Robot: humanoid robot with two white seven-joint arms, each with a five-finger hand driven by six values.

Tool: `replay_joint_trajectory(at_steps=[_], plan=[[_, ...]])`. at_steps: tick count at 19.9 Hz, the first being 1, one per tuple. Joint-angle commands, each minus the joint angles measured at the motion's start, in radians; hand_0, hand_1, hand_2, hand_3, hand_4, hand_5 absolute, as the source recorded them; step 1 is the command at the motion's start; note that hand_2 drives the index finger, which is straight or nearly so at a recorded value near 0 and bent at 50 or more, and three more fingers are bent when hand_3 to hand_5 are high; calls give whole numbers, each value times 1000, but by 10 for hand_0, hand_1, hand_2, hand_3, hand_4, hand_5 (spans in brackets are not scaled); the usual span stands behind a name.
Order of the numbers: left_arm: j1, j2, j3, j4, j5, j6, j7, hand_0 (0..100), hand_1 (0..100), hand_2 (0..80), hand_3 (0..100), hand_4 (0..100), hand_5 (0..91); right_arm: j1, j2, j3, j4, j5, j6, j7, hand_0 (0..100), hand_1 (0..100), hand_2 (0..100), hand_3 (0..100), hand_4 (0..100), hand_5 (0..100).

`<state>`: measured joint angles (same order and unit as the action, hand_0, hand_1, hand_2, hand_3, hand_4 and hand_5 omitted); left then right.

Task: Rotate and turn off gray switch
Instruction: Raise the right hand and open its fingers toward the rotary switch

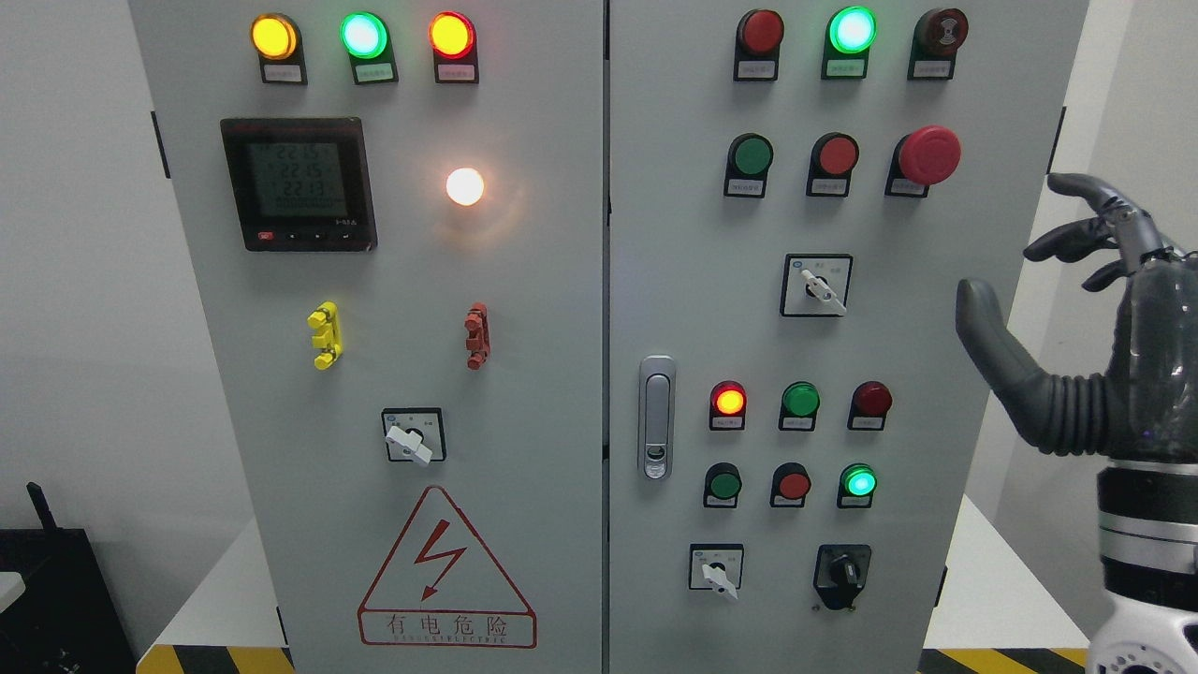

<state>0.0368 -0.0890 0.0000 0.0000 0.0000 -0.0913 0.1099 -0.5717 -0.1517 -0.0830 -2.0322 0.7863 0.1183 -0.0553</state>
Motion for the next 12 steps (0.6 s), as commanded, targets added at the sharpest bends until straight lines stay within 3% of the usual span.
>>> replay_joint_trajectory(at_steps=[1,5,12], plan=[[0,0,32,23,-8,1,-1,120,389,0,0,0,0,3,27,32,41,-1,20,0,162,240,430,653,652,805],[0,0,32,23,-8,-1,-1,120,389,0,0,0,0,-4,50,60,52,5,73,28,127,213,479,683,671,812],[0,0,31,23,-8,1,1,120,389,0,0,0,0,-7,66,89,76,39,103,48,99,214,483,690,674,814]])
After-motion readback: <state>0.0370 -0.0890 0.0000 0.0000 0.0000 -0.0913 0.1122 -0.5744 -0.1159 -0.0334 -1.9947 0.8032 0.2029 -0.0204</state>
